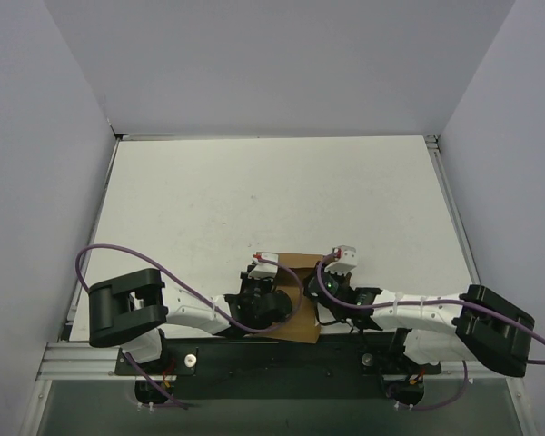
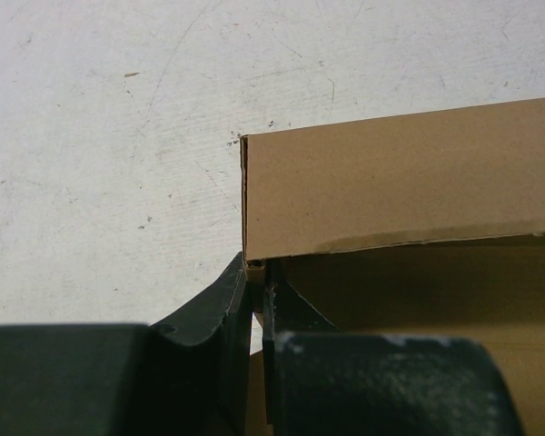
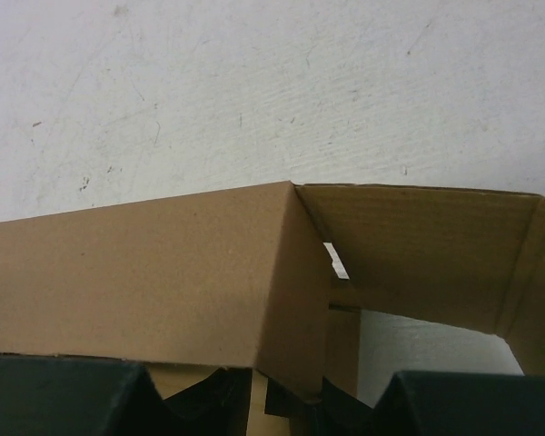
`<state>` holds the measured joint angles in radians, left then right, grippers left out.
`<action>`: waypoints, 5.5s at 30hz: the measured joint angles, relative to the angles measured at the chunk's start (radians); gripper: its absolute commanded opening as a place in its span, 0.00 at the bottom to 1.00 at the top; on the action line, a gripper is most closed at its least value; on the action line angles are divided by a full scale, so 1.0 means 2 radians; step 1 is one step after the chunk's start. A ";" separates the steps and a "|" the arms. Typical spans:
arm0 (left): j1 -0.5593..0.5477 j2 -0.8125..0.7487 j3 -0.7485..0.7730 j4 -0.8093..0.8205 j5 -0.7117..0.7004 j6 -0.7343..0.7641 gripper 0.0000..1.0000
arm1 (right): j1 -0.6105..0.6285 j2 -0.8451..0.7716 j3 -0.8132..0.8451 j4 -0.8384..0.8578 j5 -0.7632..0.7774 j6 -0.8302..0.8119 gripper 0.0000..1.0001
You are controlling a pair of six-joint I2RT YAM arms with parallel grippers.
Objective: Fold the paper box
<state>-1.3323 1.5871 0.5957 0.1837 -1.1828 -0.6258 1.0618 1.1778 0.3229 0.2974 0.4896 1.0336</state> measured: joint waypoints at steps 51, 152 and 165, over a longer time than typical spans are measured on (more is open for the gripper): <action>0.007 -0.005 0.000 -0.007 0.008 -0.008 0.00 | -0.311 -0.166 -0.001 -0.168 -0.298 -0.166 0.53; -0.003 -0.025 -0.021 0.103 0.080 0.077 0.00 | -0.062 -0.070 -0.039 0.017 0.076 -0.190 0.18; -0.005 -0.024 -0.015 0.095 0.086 0.068 0.00 | -0.053 -0.008 0.014 -0.055 0.142 -0.101 0.18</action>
<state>-1.3422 1.5383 0.5655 0.3737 -1.0115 -0.4908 0.9565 1.1610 0.3511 0.1879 0.7734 0.8314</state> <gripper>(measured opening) 0.148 0.180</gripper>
